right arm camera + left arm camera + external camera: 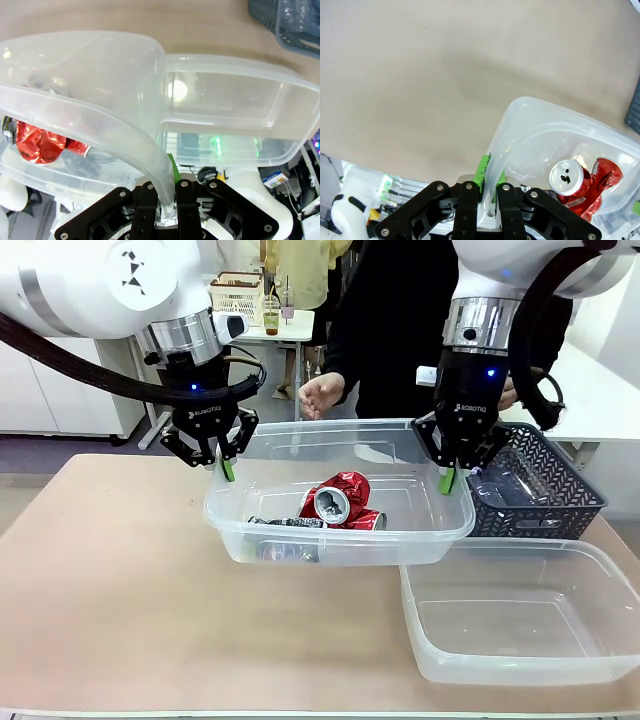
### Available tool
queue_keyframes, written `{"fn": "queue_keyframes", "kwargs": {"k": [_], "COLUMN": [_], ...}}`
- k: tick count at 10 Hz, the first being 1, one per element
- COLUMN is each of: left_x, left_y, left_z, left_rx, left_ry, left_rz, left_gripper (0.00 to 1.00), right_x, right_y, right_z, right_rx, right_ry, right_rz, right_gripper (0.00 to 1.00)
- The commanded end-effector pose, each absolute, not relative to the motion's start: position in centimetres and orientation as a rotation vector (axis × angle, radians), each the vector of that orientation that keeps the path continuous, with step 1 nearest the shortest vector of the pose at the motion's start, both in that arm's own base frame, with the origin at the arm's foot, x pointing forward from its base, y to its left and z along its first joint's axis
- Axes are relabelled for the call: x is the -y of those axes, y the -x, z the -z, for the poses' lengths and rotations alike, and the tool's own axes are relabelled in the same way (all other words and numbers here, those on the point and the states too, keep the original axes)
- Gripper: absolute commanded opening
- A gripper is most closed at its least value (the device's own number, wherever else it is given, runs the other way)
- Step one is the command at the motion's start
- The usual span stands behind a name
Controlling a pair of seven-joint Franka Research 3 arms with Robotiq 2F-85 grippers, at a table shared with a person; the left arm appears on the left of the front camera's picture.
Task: Sort the waste into each basket.
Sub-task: Offer the picked Organizing box to the human.
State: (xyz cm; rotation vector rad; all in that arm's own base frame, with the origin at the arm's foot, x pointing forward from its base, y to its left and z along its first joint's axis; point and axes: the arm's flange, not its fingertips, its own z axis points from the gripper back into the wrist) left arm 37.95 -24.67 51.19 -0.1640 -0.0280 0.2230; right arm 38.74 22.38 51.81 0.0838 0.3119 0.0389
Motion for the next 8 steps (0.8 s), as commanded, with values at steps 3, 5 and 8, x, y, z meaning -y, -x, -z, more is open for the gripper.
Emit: {"fn": "queue_keyframes", "kwargs": {"k": [3,5,8], "left_x": [24.7,23.8,22.4], "left_y": [-37.9,-42.0,-48.3], "left_z": [-51.2,-52.0,-52.0], "left_rx": [0.028,-0.018,-0.055], "left_ry": [0.164,0.209,0.260], "left_rz": [-0.223,-0.180,-0.186], "left_gripper": [0.06,0.06,0.06], "right_x": [-22.4,-24.0,-24.3], "right_y": [-38.7,-44.6,-51.3], "right_z": [-51.8,-52.0,-51.4], "right_rx": [-0.312,-0.458,-0.509], "right_ry": [-0.084,-0.221,-0.257], "right_rz": [-0.039,-0.153,-0.159], "right_gripper": [0.05,0.05,0.05]}}
